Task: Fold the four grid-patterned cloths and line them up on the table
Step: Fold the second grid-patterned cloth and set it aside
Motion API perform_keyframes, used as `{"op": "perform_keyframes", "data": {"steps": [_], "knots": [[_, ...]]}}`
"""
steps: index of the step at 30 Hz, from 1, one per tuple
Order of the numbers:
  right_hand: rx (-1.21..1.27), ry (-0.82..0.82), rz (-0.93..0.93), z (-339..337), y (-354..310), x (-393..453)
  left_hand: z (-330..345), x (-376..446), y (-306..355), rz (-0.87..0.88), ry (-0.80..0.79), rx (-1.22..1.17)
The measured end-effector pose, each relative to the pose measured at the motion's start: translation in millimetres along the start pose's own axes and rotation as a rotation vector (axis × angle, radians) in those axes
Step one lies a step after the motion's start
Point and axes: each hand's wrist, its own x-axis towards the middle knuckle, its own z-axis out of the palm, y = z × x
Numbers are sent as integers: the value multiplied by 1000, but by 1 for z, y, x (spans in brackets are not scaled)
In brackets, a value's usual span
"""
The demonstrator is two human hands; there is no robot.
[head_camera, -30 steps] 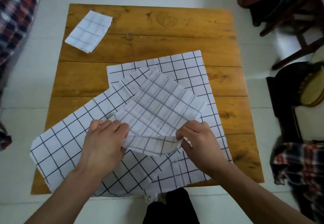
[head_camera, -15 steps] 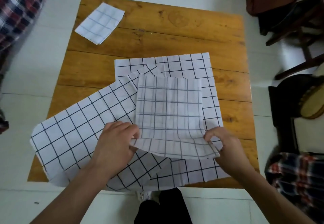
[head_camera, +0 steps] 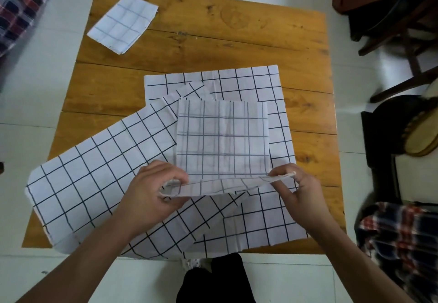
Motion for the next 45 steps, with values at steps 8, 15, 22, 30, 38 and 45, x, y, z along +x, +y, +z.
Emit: {"op": "perform_keyframes", "data": {"steps": [8, 15, 22, 30, 38, 45], "knots": [[60, 5, 60, 2, 6, 15, 13, 20, -24, -39, -25, 140], [184, 7, 182, 6, 3, 31, 22, 31, -36, -243, 23, 100], [122, 23, 242, 9, 2, 60, 18, 42, -29, -312, 143, -104], [-84, 60, 296, 9, -11, 116, 21, 69, -13, -435, 243, -271], [-47, -10, 406, 2, -8, 114, 26, 83, -12, -489, 328, -270], [-185, -94, 383, -2, 5, 91, 29, 91, -11, -535, 356, -200]]}}
